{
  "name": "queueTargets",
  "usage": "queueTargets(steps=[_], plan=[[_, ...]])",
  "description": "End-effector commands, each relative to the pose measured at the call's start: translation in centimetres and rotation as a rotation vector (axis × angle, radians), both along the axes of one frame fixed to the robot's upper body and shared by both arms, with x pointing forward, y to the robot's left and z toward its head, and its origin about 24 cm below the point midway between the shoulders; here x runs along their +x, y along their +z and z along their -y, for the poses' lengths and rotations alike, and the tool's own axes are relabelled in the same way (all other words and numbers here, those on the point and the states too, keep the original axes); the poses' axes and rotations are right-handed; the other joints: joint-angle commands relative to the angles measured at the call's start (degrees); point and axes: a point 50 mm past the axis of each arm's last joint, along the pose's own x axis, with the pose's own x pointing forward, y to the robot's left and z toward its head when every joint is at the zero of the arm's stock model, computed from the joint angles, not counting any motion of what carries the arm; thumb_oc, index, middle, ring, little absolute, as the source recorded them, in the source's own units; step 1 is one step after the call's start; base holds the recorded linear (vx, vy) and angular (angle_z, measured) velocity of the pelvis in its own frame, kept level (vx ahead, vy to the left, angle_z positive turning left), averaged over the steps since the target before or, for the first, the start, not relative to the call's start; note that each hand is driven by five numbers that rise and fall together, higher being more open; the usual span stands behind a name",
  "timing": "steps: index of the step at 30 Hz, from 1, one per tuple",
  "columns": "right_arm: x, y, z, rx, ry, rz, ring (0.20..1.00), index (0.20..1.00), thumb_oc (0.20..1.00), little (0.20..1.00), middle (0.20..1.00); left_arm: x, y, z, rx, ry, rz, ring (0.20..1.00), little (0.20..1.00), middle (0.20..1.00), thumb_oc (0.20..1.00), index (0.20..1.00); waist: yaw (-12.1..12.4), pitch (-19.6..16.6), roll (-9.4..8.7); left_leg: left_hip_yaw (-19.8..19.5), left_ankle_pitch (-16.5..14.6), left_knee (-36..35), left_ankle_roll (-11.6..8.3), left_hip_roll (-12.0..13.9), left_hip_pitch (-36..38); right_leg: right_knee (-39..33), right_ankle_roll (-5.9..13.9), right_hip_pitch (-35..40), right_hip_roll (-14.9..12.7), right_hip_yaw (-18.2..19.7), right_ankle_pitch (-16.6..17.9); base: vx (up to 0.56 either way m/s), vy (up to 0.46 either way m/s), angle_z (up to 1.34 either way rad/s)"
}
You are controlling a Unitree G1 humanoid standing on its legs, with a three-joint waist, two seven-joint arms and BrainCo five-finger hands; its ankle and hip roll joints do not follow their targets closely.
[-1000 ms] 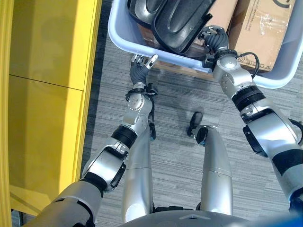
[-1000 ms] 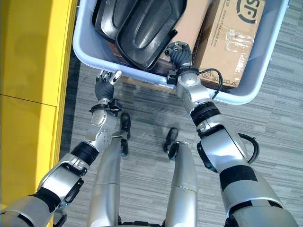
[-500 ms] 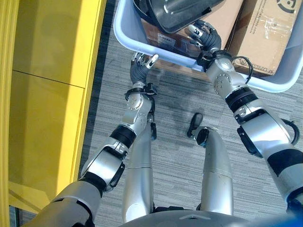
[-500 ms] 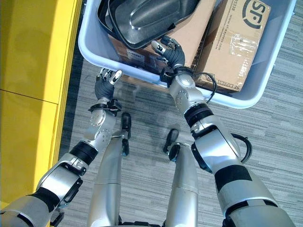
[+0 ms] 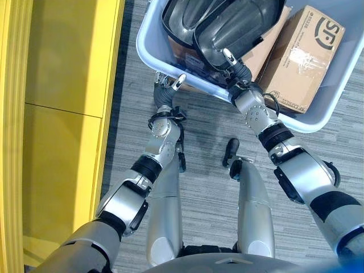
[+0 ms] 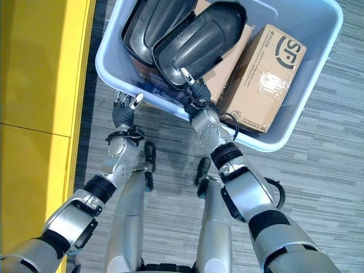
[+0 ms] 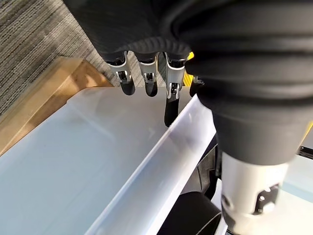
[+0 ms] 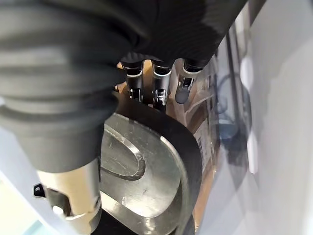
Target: Move parts from the plastic box to the shelf.
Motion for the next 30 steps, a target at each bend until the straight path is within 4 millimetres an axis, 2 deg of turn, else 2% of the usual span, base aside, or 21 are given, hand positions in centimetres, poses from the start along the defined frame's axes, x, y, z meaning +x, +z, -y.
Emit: queueTargets(steps=[1,6,9,12,13,14,20,30], plan=[[-1.7,-6.0,-2.0,0.109,0.041,-0.283,1.0,1.0,1.0,1.0,1.0,-0.1,6.5,2.3,-0.017,-0.075,0.283,1.0,1.0,1.0,1.0,1.0,0.6,1.45,3.15,4.49,-2.88,-3.05,0.18,-0.64,3.49,-0.28,2.4,1.74,-1.1,-0.01,3.3,0.04,0.036,-0.07],[-1.4,-6.4,0.0,0.163,-0.057,-0.314,1.0,1.0,1.0,1.0,1.0,-0.1,6.4,1.9,-0.034,-0.052,0.278,1.0,1.0,1.0,1.0,1.0,0.1,1.45,3.25,5.25,-3.58,-2.29,0.29,-0.36,4.07,-0.94,2.43,2.29,-1.75,-0.12,3.64,0.04,0.064,-0.1],[-1.0,-6.0,1.4,0.108,-0.106,-0.286,1.0,1.0,1.0,1.0,1.0,0.0,6.4,1.7,-0.061,-0.027,0.262,1.0,1.0,1.0,1.0,1.0,-0.35,1.45,3.63,5.97,-4.5,-0.59,0.62,0.18,3.5,0.36,2.28,0.96,-2.93,-0.4,3.45,0.04,0.158,-0.13],[-1.0,-5.9,1.9,0.077,-0.125,-0.271,1.0,1.0,1.0,1.0,1.0,0.1,6.5,1.6,-0.07,-0.016,0.26,1.0,1.0,1.0,1.0,1.0,-0.67,1.45,3.66,6.0,-4.91,0.14,0.75,0.26,2.91,0.57,2.2,0.29,-2.94,-0.02,3.26,0.01,0.078,-0.15],[-0.9,-5.9,2.3,0.07,-0.142,-0.268,0.799,0.799,0.799,0.799,0.799,0.1,6.5,1.5,-0.073,-0.011,0.26,1.0,1.0,1.0,1.0,1.0,-0.78,1.45,3.62,6.0,-5.02,0.33,0.77,0.28,2.75,0.61,2.18,0.13,-2.87,0.12,3.12,0.01,0.041,-0.13],[-0.9,-5.9,2.9,0.035,-0.159,-0.259,0.2,0.2,0.2,0.2,0.2,0.2,6.6,1.4,-0.08,-0.005,0.258,1.0,1.0,1.0,1.0,1.0,-1.01,1.45,3.62,5.9,-5.24,0.71,0.85,0.18,2.43,0.75,2.16,-0.28,-2.7,0.43,3.02,0.01,0.033,-0.15],[-0.5,-5.3,4.7,-0.025,-0.214,-0.205,0.2,0.2,0.2,0.2,0.2,0.5,6.8,1.2,-0.093,0.007,0.26,1.0,1.0,1.0,1.0,1.0,-1.89,1.45,3.91,5.88,-5.51,1.28,1.04,0.08,1.41,1.34,2.05,-1.91,-2.02,1.53,2.76,0.0,0.034,-0.05],[0.1,-2.9,4.6,-0.099,-0.226,-0.117,0.2,0.2,0.2,0.2,0.2,0.9,7.7,1.3,-0.091,0.0,0.263,1.0,1.0,1.0,1.0,1.0,-2.27,1.45,4.16,6.15,-5.28,0.51,0.83,-0.04,1.86,0.73,2.06,-1.87,-1.39,2.09,3.0,0.0,0.001,-0.02]])
